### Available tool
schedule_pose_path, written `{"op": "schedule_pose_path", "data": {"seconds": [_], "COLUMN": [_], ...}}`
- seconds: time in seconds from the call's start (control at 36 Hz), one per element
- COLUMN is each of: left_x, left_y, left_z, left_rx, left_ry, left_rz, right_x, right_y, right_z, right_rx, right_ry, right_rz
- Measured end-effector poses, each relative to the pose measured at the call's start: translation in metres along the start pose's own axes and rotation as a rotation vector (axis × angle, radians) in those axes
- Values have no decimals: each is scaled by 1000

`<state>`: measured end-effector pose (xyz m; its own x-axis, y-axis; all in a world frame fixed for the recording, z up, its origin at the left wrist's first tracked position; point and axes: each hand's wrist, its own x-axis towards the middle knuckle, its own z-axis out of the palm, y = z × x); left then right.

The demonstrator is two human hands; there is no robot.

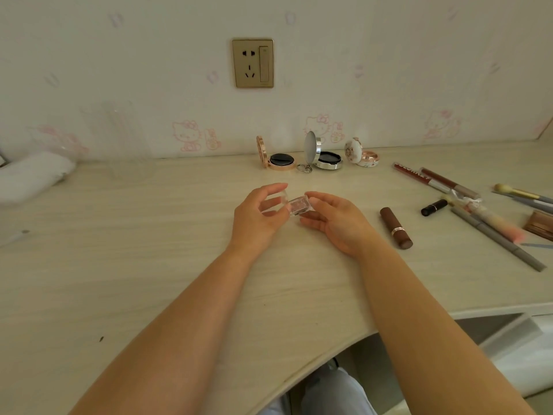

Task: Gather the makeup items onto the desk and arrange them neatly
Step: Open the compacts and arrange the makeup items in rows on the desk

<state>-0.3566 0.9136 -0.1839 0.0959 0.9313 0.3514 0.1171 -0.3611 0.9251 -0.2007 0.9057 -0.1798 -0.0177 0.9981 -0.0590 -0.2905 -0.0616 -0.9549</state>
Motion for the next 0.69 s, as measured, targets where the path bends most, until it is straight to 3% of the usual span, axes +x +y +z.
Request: {"op": "schedule_pose_path", "data": {"seconds": [0.11, 0.22, 0.39, 0.56, 0.69], "left_x": [1, 3, 12, 25, 39], "left_y": [-1, -4, -12, -18, -21], "left_z": [-1, 1, -1, -4, -7], "left_rx": [8, 39, 111, 148, 224], "left_ry": [12, 4, 19, 7, -10], "left_rz": [14, 16, -4, -42, -73], "right_x": [0, 7, 23, 34, 46], "right_y": [1, -6, -9, -7, -6], "right_z": [-3, -9, -7, -1, 1], "right_rx": [-142, -733, -1081, -1308, -1315], "right_ry": [-42, -15, -3, 5, 41], "right_rz": [-13, -130, -213, -195, -145]}}
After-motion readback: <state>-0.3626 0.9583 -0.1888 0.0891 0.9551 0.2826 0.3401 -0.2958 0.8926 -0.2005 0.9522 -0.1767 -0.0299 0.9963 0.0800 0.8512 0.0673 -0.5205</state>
